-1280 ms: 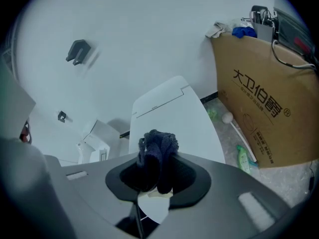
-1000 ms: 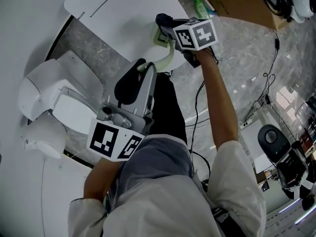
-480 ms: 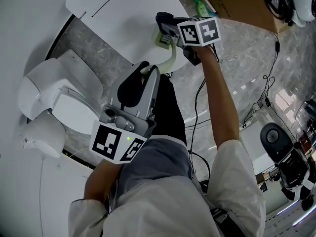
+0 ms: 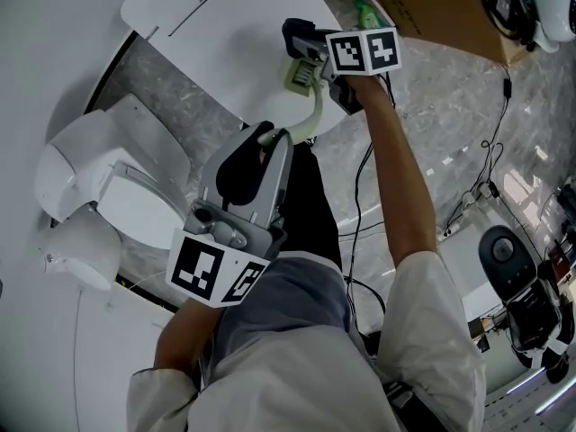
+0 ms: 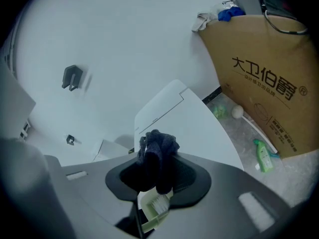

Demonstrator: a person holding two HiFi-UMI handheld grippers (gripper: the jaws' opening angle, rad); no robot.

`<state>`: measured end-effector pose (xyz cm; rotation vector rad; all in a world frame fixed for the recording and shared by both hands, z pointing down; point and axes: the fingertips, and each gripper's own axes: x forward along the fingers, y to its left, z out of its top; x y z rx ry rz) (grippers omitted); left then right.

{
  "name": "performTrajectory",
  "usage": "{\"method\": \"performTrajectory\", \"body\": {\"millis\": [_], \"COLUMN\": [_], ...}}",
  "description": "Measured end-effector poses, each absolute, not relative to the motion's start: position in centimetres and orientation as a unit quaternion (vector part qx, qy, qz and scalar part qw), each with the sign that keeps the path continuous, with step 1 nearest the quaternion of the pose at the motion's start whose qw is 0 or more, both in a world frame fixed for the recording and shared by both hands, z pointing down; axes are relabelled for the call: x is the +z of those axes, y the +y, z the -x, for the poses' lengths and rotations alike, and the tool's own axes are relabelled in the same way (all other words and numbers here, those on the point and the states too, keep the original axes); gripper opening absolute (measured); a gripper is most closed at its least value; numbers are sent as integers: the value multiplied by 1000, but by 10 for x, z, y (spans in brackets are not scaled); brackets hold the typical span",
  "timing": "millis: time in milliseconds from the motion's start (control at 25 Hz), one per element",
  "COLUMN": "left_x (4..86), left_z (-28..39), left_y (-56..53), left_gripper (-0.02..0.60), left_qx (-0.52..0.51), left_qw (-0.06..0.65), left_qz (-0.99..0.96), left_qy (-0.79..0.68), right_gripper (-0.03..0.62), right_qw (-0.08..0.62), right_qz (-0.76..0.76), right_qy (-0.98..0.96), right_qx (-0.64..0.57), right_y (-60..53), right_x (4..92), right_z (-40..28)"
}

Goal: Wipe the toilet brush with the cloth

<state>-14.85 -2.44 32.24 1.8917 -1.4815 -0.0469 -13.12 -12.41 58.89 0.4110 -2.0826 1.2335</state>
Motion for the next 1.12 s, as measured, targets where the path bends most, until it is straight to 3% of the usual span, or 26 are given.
{"method": "performTrajectory", "body": {"millis": [1120], "left_x": [325], "left_z": [149], "left_y": [-23], "left_gripper": [0], "left_qx": [-18], "left_qw": [363], "left_qz": [-733], "left_qy": [-575], "right_gripper": [101], "right_qw": [344], "right_qz": [-173], "right_qy": [-773], "right_qx": [505], "right_y": [-131], "right_x": [640], "right_z": [120]}}
